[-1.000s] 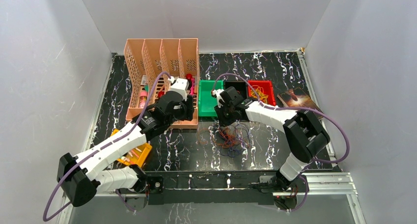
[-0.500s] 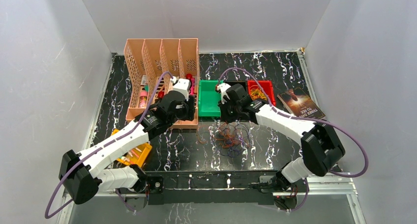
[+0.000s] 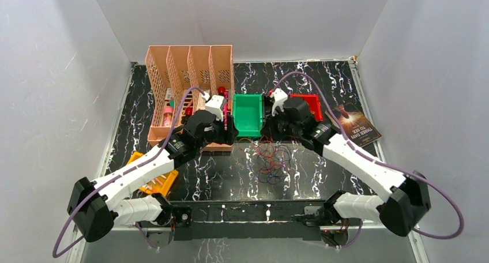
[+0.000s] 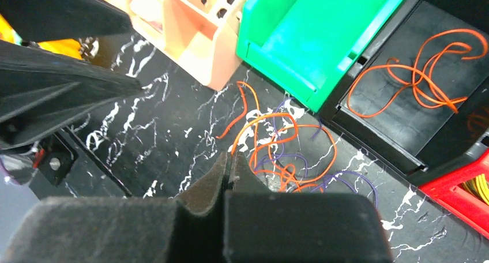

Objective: Untangle the cables

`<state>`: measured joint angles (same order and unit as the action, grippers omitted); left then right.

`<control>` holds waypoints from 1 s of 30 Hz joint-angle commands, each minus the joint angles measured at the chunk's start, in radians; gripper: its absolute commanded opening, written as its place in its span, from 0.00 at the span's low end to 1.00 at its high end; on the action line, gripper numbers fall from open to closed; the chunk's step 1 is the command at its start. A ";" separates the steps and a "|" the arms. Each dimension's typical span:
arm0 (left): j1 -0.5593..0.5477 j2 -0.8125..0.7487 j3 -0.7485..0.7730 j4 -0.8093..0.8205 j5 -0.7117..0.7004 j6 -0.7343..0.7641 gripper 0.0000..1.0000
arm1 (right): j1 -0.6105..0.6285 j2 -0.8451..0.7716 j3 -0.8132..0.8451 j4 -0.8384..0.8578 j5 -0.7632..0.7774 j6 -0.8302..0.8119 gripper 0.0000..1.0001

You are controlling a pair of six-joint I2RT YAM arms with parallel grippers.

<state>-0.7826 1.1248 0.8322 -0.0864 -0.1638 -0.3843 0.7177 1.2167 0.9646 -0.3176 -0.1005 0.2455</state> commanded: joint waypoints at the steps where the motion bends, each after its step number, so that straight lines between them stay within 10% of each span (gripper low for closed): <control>1: 0.004 0.008 0.005 0.112 0.109 -0.015 0.61 | 0.001 -0.134 -0.051 0.120 0.051 0.092 0.00; 13: 0.003 0.006 -0.243 0.755 0.328 -0.044 0.87 | 0.002 -0.392 -0.030 0.247 0.193 0.195 0.00; 30: -0.158 0.195 -0.187 0.981 0.256 0.294 0.92 | 0.002 -0.384 0.033 0.254 0.252 0.264 0.00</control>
<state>-0.9009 1.2842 0.5961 0.7746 0.1387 -0.1638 0.7185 0.8276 0.9428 -0.1265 0.1326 0.4820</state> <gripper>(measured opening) 0.917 0.011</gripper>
